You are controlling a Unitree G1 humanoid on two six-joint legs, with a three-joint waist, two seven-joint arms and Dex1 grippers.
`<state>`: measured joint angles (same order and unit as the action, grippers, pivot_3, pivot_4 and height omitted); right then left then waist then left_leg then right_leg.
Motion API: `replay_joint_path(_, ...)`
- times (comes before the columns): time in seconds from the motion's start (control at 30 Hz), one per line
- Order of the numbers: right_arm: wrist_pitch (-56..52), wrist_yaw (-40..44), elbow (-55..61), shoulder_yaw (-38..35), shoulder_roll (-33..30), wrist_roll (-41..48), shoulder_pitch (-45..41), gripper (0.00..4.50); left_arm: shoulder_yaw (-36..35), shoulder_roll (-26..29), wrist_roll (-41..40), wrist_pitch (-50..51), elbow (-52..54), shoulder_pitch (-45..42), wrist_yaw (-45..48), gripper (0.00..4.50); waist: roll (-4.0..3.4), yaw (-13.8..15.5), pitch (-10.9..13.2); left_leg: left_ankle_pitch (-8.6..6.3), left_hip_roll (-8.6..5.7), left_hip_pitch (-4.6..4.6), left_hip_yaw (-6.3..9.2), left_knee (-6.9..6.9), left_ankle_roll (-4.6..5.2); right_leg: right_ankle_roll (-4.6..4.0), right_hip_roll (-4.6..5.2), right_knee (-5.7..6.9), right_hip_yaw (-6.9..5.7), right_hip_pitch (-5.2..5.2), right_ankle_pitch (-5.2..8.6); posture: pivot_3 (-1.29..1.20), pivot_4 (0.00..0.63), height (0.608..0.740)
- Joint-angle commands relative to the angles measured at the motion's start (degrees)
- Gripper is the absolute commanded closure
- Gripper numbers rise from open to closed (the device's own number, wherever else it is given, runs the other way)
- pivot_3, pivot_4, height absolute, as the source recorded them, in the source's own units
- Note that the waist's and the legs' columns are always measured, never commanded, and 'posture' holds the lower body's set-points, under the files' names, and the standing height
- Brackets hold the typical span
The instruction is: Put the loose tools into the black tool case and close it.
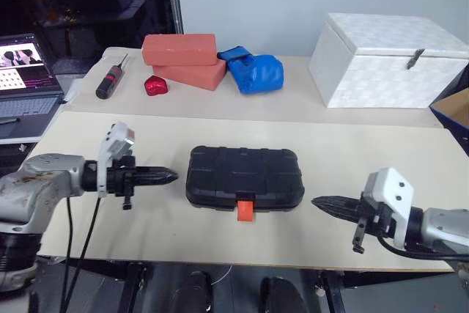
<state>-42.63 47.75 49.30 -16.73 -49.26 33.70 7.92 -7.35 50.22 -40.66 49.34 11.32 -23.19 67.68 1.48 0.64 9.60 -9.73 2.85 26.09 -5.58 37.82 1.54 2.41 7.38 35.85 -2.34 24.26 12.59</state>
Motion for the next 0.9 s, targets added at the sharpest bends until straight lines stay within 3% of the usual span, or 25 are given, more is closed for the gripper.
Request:
replay_joint_path(0.03, -3.5, -3.02, 4.12, 5.28, 0.11, 2.04, -0.1, 4.5, 1.99, -3.51, -2.96, 3.14, 3.64, -4.33, -3.91, 4.43, 0.02, 0.28, 0.0, 0.0, -0.02, 0.02, 0.01, 0.0, 0.01, 0.01, 0.0, -0.02, 0.0, -0.01, 0.0, 0.0, 0.15, 0.74)
replay_joint_path(0.17, -5.08, -6.12, 2.13, 13.89, -1.61, -2.98, -1.48, 4.5, 12.37, -9.62, 5.9, 0.1, -1.43, -10.42, -8.49, 4.43, 0.07, 0.73, -0.02, 0.03, -0.27, 0.05, 0.13, 0.06, 0.05, 0.04, 0.0, -0.06, 0.02, -0.09, 0.02, 0.0, 0.15, 0.74)
replay_joint_path(0.23, -5.63, -7.5, 0.35, 17.2, -2.29, -5.36, -3.51, 4.5, 20.37, -8.02, 13.62, -4.48, -3.29, -9.98, -6.86, 4.43, 0.09, 0.48, -0.06, 0.03, -0.32, 0.06, 0.09, 0.06, 0.06, 0.06, 0.0, -0.08, 0.07, -0.13, 0.0, 0.0, 0.15, 0.74)
replay_joint_path(0.37, -8.49, -12.07, -3.88, 22.94, -0.14, -9.0, -8.34, 4.5, 28.04, -5.25, 20.5, -8.45, -5.72, -7.55, -3.95, 4.43, 0.17, -0.15, -0.25, 0.14, -0.18, -0.04, 0.11, 0.06, 0.24, -0.05, -0.1, -0.05, 0.07, -0.11, -0.02, 0.0, 0.15, 0.74)
replay_joint_path(0.67, -12.25, -25.99, -18.49, 31.82, 12.95, -20.31, -24.04, 4.5, 24.5, -6.44, 19.97, -10.31, -7.21, -6.97, -3.45, 4.43, -0.04, -0.72, -0.54, -0.05, 0.04, -0.65, 0.03, -0.06, -0.02, -0.08, -0.07, -0.05, 0.08, -0.21, 0.06, 0.0, 0.15, 0.74)
replay_joint_path(0.9, -1.25, -24.74, -36.42, 36.55, 18.72, -27.03, -38.57, 4.5, 16.91, -8.47, 15.05, -10.16, -8.2, -12.13, -1.86, 4.43, 0.0, -1.38, -0.39, -0.03, 0.02, -0.57, -0.02, -0.02, -0.04, -0.1, 0.02, -0.05, 0.07, -0.09, -0.14, 0.0, 0.15, 0.74)
